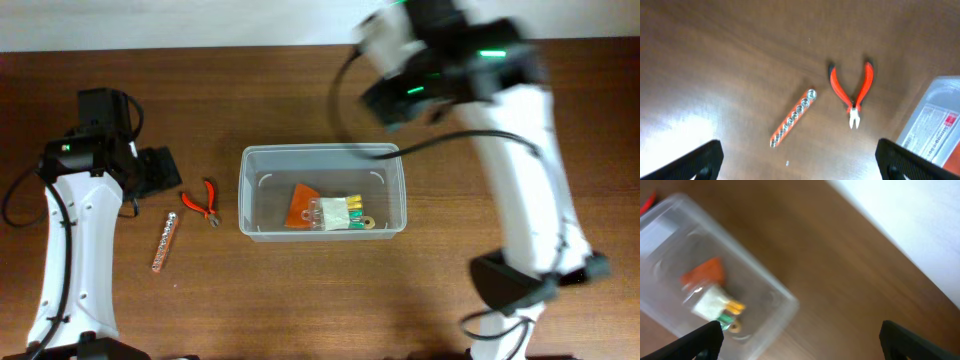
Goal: Pack container
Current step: 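Release the tool set into the container and lift the right gripper away, then lower the left gripper onto the orange socket rail and grasp it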
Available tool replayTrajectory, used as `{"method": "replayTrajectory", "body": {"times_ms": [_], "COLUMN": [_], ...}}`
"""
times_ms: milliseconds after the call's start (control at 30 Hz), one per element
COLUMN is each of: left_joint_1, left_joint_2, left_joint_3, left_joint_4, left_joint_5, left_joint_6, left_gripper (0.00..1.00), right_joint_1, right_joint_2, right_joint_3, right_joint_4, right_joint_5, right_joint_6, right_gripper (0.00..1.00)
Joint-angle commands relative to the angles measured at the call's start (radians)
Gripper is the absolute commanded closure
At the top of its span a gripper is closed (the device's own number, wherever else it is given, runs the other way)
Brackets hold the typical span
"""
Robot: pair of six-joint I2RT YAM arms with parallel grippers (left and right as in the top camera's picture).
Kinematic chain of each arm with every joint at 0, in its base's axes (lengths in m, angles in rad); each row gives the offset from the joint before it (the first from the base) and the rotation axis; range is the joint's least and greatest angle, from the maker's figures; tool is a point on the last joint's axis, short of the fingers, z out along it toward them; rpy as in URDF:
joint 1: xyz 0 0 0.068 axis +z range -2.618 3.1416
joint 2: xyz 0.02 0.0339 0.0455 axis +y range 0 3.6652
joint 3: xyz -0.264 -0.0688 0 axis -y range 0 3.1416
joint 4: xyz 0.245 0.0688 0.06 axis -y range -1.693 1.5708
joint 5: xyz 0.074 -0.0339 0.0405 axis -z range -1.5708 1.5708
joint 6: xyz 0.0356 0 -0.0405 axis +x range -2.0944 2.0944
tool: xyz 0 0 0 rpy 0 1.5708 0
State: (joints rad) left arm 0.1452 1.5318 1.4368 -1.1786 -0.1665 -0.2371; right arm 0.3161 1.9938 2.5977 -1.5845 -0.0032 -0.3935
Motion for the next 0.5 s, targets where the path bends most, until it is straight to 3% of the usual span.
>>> {"method": "replayTrajectory", "body": {"times_ms": [0, 133, 267, 467], "left_joint_1": [0.0, 0.003, 0.022, 0.068], "left_joint_2": [-0.004, -0.004, -0.004, -0.004], "left_joint_3": [-0.029, -0.158, -0.327, -0.47], "left_joint_4": [-0.048, -0.011, 0.161, 0.31], "left_joint_5": [0.041, 0.039, 0.04, 0.04], "left_joint_6": [0.106, 0.241, 0.277, 0.549], "left_gripper": [0.01, 0.01, 0.01, 0.01], "right_joint_1": [-0.156, -0.282, -0.34, -0.343], "right_joint_2": [-0.062, -0.065, -0.065, -0.065], "right_joint_3": [0.021, 0.013, -0.018, -0.063], "right_joint_4": [-0.041, -0.052, -0.053, -0.04], "right_joint_5": [-0.041, -0.164, -0.189, -0.188], "right_joint_6": [0.122, 0.122, 0.122, 0.122], "right_gripper": [0.02, 0.01, 0.01, 0.01]}}
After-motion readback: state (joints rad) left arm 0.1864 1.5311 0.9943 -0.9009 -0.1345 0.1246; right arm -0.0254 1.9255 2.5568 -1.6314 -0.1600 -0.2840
